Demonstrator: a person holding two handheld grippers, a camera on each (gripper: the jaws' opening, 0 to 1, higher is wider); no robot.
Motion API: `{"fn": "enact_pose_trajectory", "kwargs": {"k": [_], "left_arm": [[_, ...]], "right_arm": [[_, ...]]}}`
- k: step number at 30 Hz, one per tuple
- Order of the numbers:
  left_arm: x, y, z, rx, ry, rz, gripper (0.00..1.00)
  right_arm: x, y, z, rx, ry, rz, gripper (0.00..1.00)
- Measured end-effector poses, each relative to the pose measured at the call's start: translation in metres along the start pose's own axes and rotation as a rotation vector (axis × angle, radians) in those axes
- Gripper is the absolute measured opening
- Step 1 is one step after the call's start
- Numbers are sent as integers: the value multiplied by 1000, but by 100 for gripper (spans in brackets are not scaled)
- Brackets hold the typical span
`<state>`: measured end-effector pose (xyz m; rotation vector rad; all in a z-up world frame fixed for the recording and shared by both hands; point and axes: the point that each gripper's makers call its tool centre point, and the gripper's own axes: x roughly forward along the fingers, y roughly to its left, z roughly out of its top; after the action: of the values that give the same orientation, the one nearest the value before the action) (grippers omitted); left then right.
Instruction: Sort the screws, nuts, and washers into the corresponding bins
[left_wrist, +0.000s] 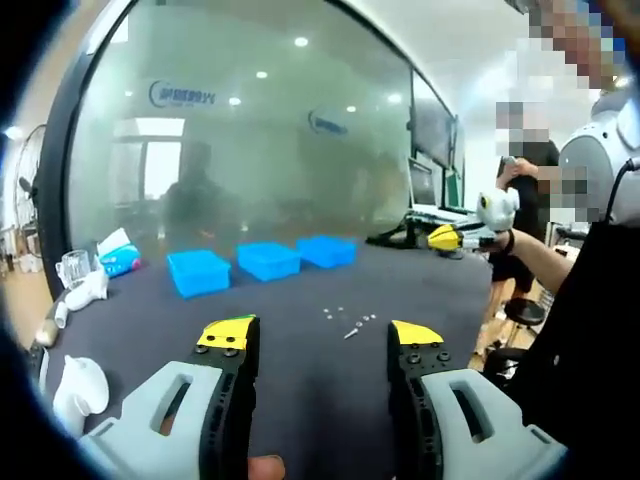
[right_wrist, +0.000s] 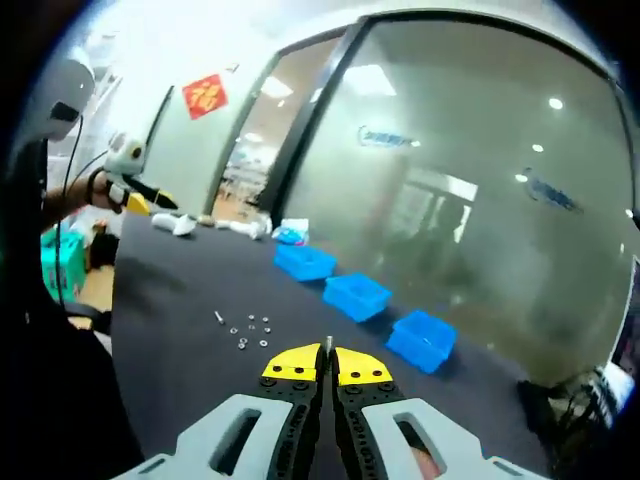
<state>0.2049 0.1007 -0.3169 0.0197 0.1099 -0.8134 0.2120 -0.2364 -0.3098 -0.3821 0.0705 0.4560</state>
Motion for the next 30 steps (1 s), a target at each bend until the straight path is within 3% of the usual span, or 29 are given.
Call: {"fn": "enact_pose_trajectory", "kwargs": {"k": [9,16,30], "left_arm": [[-4,4,0,-8,-14,17,50],[-7,8,2,-9,-22,35,50],[-8,13,-2,-17,-20,41,50]], "right_arm": [[-17,-9,-5,68,-28,-110,1],[-27,-17,4,184,-80,-194,1],[-8,-50,14,211,-81,-290,1]]}}
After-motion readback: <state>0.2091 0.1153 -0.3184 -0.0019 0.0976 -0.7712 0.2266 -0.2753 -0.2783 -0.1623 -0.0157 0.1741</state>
